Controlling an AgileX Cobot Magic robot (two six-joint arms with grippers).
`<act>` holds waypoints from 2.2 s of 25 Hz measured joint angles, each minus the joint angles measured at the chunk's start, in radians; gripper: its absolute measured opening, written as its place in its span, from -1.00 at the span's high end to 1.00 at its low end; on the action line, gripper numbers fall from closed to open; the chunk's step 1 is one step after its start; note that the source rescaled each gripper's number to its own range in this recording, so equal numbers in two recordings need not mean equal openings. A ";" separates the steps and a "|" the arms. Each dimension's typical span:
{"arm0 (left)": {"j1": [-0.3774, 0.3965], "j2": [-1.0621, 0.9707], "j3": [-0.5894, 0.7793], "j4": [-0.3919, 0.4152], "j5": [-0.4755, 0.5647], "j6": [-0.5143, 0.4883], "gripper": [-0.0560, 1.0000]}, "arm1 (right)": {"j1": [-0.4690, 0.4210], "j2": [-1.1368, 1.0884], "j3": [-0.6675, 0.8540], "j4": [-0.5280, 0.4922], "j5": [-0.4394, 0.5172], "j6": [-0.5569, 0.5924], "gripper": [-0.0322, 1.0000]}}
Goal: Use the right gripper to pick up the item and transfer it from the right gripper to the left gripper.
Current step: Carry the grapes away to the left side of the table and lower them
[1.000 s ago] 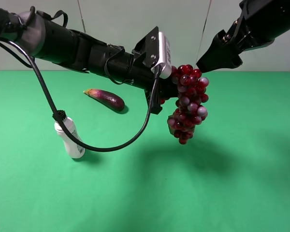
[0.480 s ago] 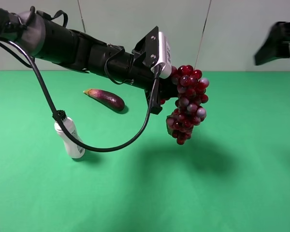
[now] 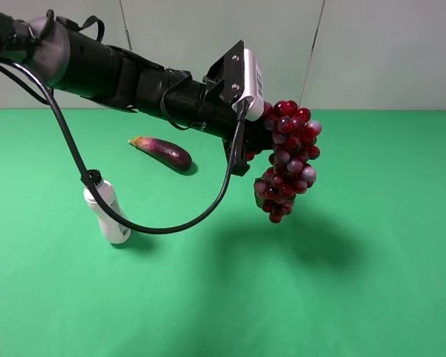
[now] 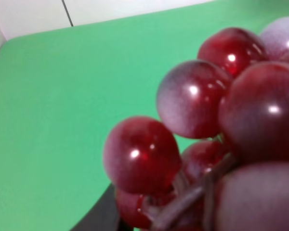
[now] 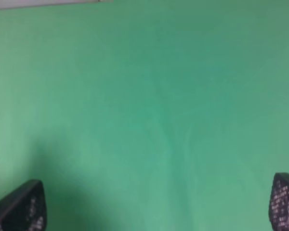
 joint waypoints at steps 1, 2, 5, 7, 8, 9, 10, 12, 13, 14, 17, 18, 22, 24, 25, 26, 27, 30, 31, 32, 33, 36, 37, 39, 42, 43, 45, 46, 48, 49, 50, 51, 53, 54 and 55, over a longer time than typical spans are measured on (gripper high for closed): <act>0.000 0.000 0.000 0.000 0.000 0.000 0.86 | 0.000 -0.050 0.019 0.008 0.002 -0.006 -1.00; 0.000 0.000 0.000 0.000 0.000 -0.001 0.86 | 0.000 -0.091 0.031 0.008 0.007 -0.007 -1.00; 0.000 0.000 0.000 0.000 0.000 -0.001 0.86 | 0.000 -0.227 0.052 0.020 0.024 -0.008 -1.00; 0.000 0.000 0.000 0.000 0.000 -0.001 0.86 | 0.000 -0.300 0.053 0.028 0.051 -0.008 -1.00; 0.000 0.000 0.000 0.000 0.000 -0.001 0.86 | 0.000 -0.336 0.053 0.032 0.067 -0.007 -1.00; 0.000 0.000 0.000 0.000 0.000 -0.001 0.86 | 0.000 -0.369 0.053 0.037 0.084 -0.007 -1.00; 0.000 0.000 0.000 0.000 0.000 -0.001 0.86 | 0.000 -0.394 0.053 0.041 0.111 -0.007 -1.00; 0.000 0.000 0.000 0.000 0.000 -0.001 0.86 | 0.000 -0.443 0.053 0.046 0.145 -0.007 -1.00; 0.000 0.000 0.000 0.000 0.000 0.000 0.86 | 0.000 -0.459 0.054 0.047 0.158 -0.007 -1.00; 0.000 0.000 0.000 0.000 0.000 0.001 0.86 | 0.000 -0.475 0.055 0.047 0.169 -0.007 -1.00; 0.000 0.000 0.000 0.000 0.000 0.001 0.86 | 0.000 -0.504 0.062 0.047 0.184 -0.007 -1.00; 0.000 0.000 0.000 0.000 0.000 0.001 0.86 | 0.000 -0.508 0.069 0.047 0.185 -0.007 -1.00; 0.000 0.000 0.000 0.000 0.000 0.001 0.86 | 0.000 -0.509 0.129 0.047 0.193 -0.020 -1.00; 0.000 0.000 0.000 0.000 0.000 0.001 0.86 | 0.000 -0.509 0.158 0.051 0.209 -0.034 -1.00; 0.000 0.000 0.000 0.000 0.000 0.001 0.86 | 0.000 -0.509 0.172 0.052 0.215 -0.041 -1.00; 0.000 0.000 0.000 0.000 0.000 0.001 0.86 | 0.000 -0.509 0.185 0.052 0.223 -0.045 -1.00; 0.000 0.000 0.000 0.000 0.000 0.001 0.86 | 0.000 -0.510 0.196 0.052 0.228 -0.048 -1.00; 0.000 0.000 0.000 0.000 0.000 0.001 0.86 | 0.000 -0.516 0.209 0.052 0.237 -0.052 -1.00; 0.000 0.000 0.000 0.000 0.000 0.001 0.87 | 0.000 -0.516 0.209 0.052 0.236 -0.052 -1.00; 0.000 0.000 0.000 0.000 0.000 0.001 0.87 | 0.000 -0.516 0.209 0.052 0.236 -0.052 -1.00; 0.000 0.000 0.000 0.000 0.000 0.001 0.87 | 0.000 -0.516 0.209 0.052 0.236 -0.053 -1.00; 0.000 0.000 0.000 0.000 0.000 0.001 0.87 | 0.000 -0.516 0.209 0.056 0.236 -0.055 -1.00; 0.000 0.000 0.000 0.000 0.000 0.001 0.87 | 0.000 -0.516 0.209 0.061 0.236 -0.053 -1.00; 0.000 0.000 0.000 0.000 0.000 0.001 0.87 | 0.000 -0.518 0.209 0.078 0.236 -0.042 -1.00; 0.000 0.000 0.000 0.000 0.000 0.001 0.87 | 0.000 -0.527 0.209 0.082 0.236 -0.040 -1.00; 0.000 0.000 0.000 0.000 0.000 0.001 0.87 | 0.000 -0.538 0.209 0.081 0.236 -0.040 -1.00; 0.000 0.000 0.000 0.000 0.000 0.001 0.87 | 0.000 -0.574 0.209 0.077 0.235 -0.040 -1.00; 0.000 0.000 0.000 0.000 0.000 0.001 0.87 | 0.000 -0.598 0.209 0.077 0.234 -0.040 -1.00; 0.000 0.000 0.000 0.000 0.000 0.001 0.87 | 0.000 -0.626 0.209 0.074 0.233 -0.040 -1.00; 0.000 0.000 0.000 0.000 0.000 0.001 0.87 | 0.000 -0.629 0.209 0.074 0.233 -0.040 -1.00; 0.000 0.000 0.000 0.000 0.000 0.001 0.87 | 0.000 -0.629 0.209 0.073 0.235 -0.040 -1.00; 0.000 0.000 0.000 0.000 0.000 0.001 0.87 | 0.000 -0.629 0.209 0.072 0.235 -0.040 -1.00; 0.000 0.000 0.000 0.000 0.000 0.001 0.87 | -0.001 -0.630 0.209 0.070 0.235 -0.040 -1.00; 0.000 0.000 0.000 0.000 0.000 0.001 0.87 | -0.006 -0.630 0.209 0.070 0.235 -0.040 -1.00; 0.000 0.000 0.000 0.000 0.000 0.001 0.87 | -0.010 -0.630 0.209 0.070 0.235 -0.040 -1.00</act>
